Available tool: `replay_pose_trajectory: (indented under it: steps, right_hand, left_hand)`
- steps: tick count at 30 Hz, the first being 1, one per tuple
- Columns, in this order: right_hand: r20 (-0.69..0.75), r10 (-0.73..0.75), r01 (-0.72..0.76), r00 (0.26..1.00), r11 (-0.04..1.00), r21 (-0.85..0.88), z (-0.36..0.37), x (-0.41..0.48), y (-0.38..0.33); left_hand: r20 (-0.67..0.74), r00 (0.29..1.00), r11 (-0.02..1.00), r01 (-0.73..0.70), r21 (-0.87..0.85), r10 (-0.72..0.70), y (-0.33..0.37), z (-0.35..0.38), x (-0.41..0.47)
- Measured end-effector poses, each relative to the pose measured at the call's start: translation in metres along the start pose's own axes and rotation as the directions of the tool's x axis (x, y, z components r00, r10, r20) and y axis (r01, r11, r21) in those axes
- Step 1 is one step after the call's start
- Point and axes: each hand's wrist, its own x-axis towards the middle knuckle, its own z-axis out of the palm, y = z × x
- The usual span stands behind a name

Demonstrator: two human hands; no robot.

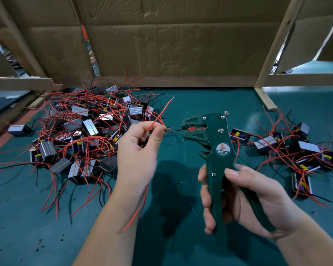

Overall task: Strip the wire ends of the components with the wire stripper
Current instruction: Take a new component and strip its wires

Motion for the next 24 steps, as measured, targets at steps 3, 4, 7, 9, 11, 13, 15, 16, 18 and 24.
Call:
replay_pose_trajectory:
  steps: [3,4,7,9,11,13,15,16,18,24]
  right_hand:
    - [-0.005,-0.001,0.001,1.0,1.0,-0.002,0.0,0.0,0.0]
    - [-0.007,-0.003,0.003,1.0,1.0,-0.003,0.0,0.0,0.0]
    - [-0.009,-0.015,0.015,1.0,1.0,-0.005,-0.001,0.0,0.0]
    - [-0.011,-0.016,0.016,1.0,1.0,-0.002,-0.001,0.0,0.001]
    - [-0.013,-0.013,0.013,1.0,1.0,-0.004,-0.001,0.001,0.001]
    - [-0.022,-0.01,0.01,1.0,1.0,-0.011,-0.001,0.001,0.001]
    - [-0.044,-0.007,0.006,0.999,1.0,-0.019,0.0,0.002,0.002]
    - [-0.059,-0.005,0.004,0.998,1.0,-0.023,0.0,0.002,0.002]
    - [-0.086,0.001,-0.003,0.996,1.0,-0.03,0.0,0.002,0.004]
    - [-0.327,-0.01,0.011,0.945,1.0,0.001,0.01,0.009,0.008]
  left_hand:
    - [-0.004,1.0,1.0,0.0,0.016,0.001,0.0,0.0,0.0]
    - [-0.005,1.0,1.0,-0.003,0.016,0.003,0.0,0.0,0.0]
    - [-0.01,1.0,1.0,-0.015,0.013,0.016,0.001,0.0,-0.001]
    - [-0.014,1.0,1.0,-0.02,0.018,0.02,0.0,0.0,0.0]
    - [-0.015,1.0,0.999,-0.025,0.028,0.025,0.0,-0.001,0.0]
    - [-0.013,0.999,0.999,-0.029,0.036,0.029,-0.001,-0.001,0.0]
    - [-0.007,0.999,0.999,-0.032,0.039,0.032,-0.001,-0.002,0.0]
    - [-0.005,0.999,0.999,-0.032,0.042,0.032,-0.002,-0.002,0.0]
    - [-0.001,0.999,0.998,-0.032,0.06,0.032,-0.005,-0.002,0.0]
    - [0.029,0.997,0.983,-0.077,0.168,0.073,-0.009,-0.001,0.001]
